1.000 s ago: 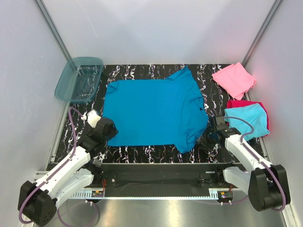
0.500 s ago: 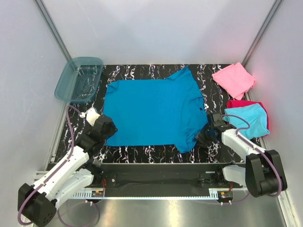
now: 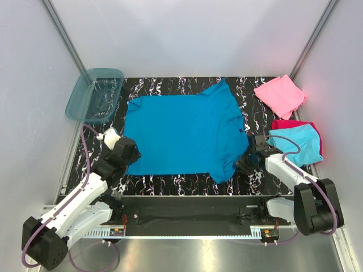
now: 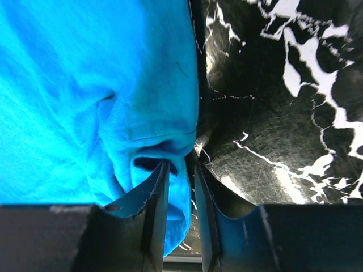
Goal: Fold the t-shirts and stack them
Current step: Flatten the tshirt out
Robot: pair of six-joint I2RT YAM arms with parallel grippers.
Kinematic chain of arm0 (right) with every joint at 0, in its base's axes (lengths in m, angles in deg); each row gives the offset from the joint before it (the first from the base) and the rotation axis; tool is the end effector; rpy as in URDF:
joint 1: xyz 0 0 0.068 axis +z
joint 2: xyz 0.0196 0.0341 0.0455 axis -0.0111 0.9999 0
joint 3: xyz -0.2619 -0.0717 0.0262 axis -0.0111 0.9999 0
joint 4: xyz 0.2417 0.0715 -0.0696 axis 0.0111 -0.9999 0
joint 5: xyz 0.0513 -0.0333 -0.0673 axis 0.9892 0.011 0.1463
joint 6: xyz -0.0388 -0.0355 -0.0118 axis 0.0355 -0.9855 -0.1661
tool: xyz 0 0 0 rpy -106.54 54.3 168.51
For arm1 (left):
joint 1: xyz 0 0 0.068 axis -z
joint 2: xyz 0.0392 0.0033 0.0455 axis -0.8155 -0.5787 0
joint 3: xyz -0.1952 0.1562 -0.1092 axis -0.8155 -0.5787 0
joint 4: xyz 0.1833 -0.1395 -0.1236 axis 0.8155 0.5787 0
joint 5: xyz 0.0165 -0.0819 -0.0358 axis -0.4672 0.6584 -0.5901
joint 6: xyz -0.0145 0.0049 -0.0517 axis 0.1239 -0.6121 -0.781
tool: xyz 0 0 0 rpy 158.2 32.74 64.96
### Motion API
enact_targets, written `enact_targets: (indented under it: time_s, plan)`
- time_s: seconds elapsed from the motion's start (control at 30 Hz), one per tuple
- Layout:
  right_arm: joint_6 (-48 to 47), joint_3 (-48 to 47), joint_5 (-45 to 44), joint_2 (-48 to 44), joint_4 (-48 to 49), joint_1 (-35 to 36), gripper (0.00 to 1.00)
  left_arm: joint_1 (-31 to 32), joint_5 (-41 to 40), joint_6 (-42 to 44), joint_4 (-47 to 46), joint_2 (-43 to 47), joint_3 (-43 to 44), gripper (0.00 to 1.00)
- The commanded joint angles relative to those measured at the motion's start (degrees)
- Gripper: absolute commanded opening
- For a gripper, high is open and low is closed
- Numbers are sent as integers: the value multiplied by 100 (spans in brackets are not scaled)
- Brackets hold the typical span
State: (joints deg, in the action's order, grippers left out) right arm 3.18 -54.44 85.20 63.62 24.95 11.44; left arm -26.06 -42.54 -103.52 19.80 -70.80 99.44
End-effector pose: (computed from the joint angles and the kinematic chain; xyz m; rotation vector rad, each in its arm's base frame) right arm 0.1948 0.0448 0.1532 0.8860 2.6504 0.4108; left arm 0.1524 -0.0642 0.2269 -0.7256 2.1334 -0.1985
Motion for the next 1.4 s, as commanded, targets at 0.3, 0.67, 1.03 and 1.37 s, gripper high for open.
enact_targets:
  time_s: [0.3,0.67,1.03,1.37]
  plan:
    - [-148,-180,-232,108,-20,32,32,-28,-113,80,-108,14,220,46]
    - [-69,-206,-73,416,314,32,3,-28,-69,62,-99,40,167,46]
    - [63,-320,-925,-708,-397,32,0,-36,-7,45,-161,-74,194,46]
    - [230,-645,-1083,-1394,-1407,32,0,-37,195,27,-406,-92,133,46]
